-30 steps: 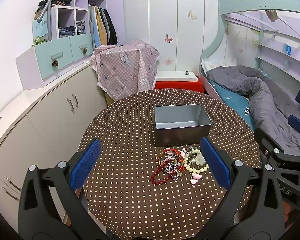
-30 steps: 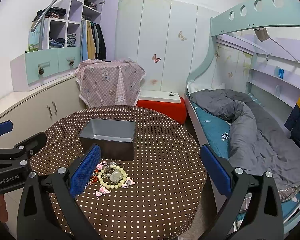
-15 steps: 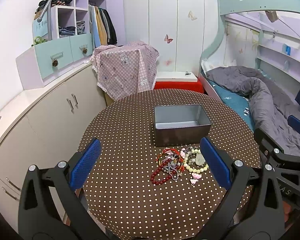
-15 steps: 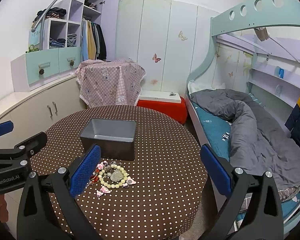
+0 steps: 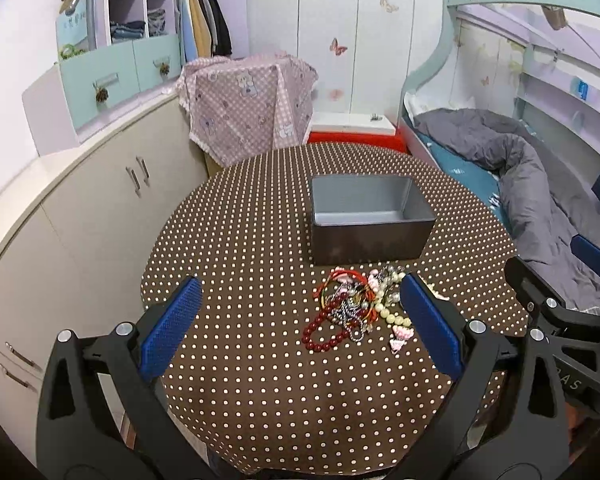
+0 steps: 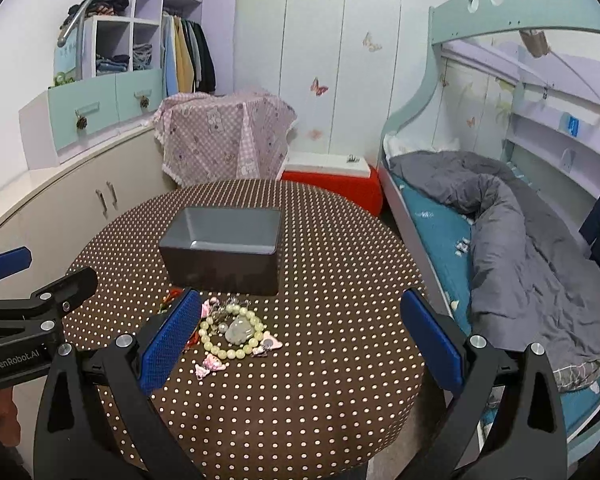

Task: Organize jewelry
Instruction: 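Grasp the cream bead bracelet with the right tool while the left tool grasps the red bead bracelet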

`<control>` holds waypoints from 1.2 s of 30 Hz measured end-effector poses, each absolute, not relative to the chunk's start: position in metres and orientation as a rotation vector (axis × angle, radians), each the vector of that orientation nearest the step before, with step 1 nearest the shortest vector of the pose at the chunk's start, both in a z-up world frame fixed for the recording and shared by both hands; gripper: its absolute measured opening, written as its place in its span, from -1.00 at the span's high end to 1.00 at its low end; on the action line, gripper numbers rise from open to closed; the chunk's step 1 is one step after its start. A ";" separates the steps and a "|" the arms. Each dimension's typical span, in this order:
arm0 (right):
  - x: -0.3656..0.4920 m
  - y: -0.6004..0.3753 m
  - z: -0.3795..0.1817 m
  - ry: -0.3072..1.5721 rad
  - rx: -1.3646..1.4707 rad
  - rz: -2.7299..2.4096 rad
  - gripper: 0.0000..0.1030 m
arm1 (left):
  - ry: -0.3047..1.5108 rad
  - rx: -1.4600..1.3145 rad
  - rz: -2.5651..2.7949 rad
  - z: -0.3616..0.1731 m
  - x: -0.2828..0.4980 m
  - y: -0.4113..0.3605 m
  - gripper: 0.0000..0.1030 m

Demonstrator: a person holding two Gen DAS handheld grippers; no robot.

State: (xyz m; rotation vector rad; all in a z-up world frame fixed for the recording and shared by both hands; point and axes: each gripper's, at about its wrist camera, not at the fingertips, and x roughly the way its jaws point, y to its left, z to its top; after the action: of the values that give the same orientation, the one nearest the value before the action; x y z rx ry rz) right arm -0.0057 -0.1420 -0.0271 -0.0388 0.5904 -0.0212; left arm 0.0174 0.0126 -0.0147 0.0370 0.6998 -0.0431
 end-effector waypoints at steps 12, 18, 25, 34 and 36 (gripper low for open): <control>0.030 -0.140 -0.066 0.773 -0.011 0.026 -0.86 | 0.890 0.000 -0.046 -0.061 0.054 0.028 -0.88; 0.047 -0.143 -0.089 0.851 -0.017 0.001 -0.86 | 0.985 -0.025 -0.072 -0.087 0.069 0.029 -0.88; 0.064 -0.148 -0.107 0.901 -0.039 -0.033 -0.86 | 1.036 -0.008 -0.081 -0.111 0.087 0.017 -0.74; 0.074 -0.142 -0.113 0.878 -0.098 -0.039 -0.85 | 1.078 0.012 -0.093 -0.125 0.098 0.016 -0.30; 0.074 -0.141 -0.114 0.866 -0.118 -0.042 -0.84 | 1.091 0.021 -0.089 -0.128 0.097 0.018 -0.19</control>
State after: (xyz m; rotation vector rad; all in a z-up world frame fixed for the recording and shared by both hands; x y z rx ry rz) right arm 0.0742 -0.1413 -0.1139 -0.1183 0.8659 -0.0418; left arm 0.0974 0.0177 -0.1282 0.0207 1.0909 -0.0895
